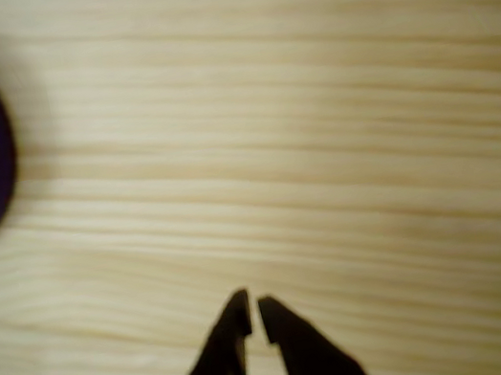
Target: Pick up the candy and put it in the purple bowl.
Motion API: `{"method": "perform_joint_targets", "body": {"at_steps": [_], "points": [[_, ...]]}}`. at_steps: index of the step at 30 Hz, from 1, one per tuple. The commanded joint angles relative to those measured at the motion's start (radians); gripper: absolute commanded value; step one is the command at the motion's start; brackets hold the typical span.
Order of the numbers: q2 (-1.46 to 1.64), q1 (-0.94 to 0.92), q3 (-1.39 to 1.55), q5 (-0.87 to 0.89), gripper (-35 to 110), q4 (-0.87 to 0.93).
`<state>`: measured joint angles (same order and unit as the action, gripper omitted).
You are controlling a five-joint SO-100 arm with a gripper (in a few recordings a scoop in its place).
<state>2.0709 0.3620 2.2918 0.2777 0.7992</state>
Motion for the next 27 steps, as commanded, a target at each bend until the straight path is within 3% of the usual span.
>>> {"method": "perform_joint_targets", "body": {"at_steps": [1, 9, 14, 17, 20, 24, 27], "points": [[0.084, -0.038, -0.003, -0.032, 0, 0.011], [0.376, -0.140, 0.216, -0.084, 0, -0.023], [0.497, -0.230, 0.261, -0.123, 0, 0.091], [0.565, -0.250, 0.322, -0.135, 0, 0.067], [0.779, -0.272, 0.474, -0.121, 0, 0.063], [1.230, -0.324, 0.650, -0.115, 0, 0.256], [1.227, -0.342, 0.660, -0.138, 0, 0.284]]}}
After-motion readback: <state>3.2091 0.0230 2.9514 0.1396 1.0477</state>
